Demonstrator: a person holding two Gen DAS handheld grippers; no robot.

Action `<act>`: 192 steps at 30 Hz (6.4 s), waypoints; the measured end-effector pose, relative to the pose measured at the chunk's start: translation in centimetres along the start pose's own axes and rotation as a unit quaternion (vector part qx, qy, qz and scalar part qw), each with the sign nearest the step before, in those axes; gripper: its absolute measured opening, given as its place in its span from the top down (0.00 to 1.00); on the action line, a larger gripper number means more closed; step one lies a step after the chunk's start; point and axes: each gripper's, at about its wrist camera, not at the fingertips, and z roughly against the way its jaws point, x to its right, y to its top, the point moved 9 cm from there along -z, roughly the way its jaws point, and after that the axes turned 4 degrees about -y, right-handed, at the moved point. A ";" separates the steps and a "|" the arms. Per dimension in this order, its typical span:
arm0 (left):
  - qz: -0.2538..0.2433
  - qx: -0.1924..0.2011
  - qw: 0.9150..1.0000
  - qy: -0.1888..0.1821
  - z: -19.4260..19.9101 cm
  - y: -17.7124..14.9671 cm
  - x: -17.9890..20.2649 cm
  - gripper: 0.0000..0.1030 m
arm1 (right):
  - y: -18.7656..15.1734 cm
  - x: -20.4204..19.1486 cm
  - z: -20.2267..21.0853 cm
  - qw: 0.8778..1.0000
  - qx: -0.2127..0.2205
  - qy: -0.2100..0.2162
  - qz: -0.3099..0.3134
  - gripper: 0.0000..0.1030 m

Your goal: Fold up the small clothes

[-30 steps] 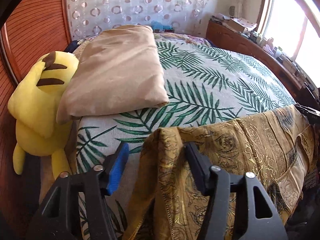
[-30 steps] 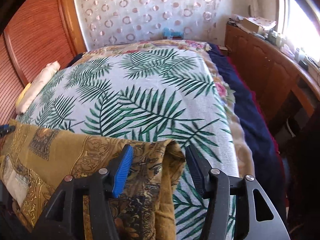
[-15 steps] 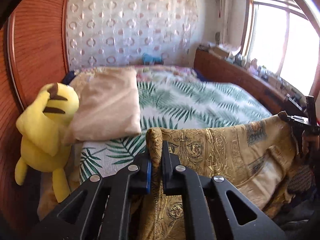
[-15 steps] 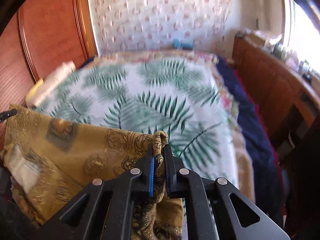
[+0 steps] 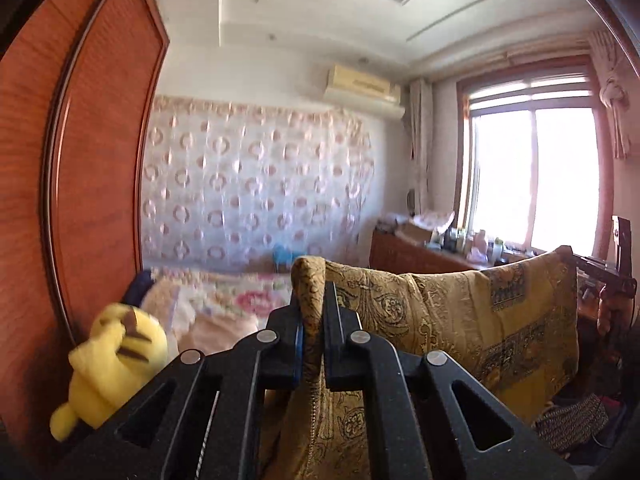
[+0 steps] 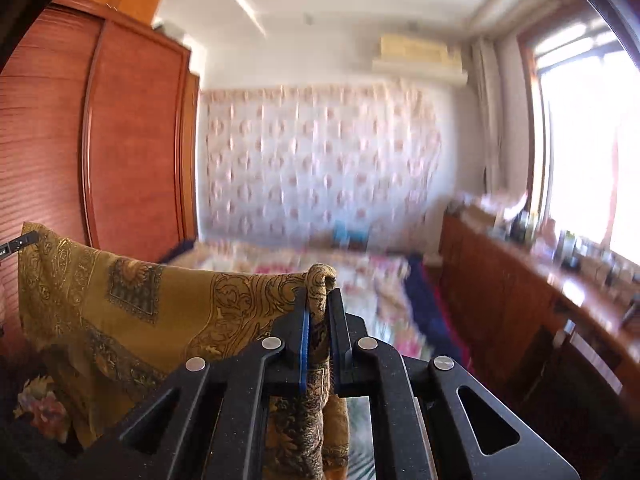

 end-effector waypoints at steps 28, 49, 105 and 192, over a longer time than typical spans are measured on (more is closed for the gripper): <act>-0.001 -0.182 0.981 0.061 -21.8 -9.8 -9.1 0.38 | -5.7 -4.2 -28.7 0.979 -0.196 -0.047 -0.007 0.60; 0.011 -0.292 0.956 0.034 -15.5 -21.6 -4.7 0.22 | -11.1 -0.1 -22.8 0.954 -0.298 0.016 -0.011 0.59; 0.005 -0.336 0.936 0.103 -16.3 -24.3 -10.0 0.67 | -13.0 -0.1 -25.1 0.956 -0.293 -0.005 0.013 0.91; 0.063 -0.266 0.960 0.066 -3.6 -21.4 -4.8 0.97 | -6.5 0.7 -10.5 0.970 -0.231 0.070 -0.008 0.98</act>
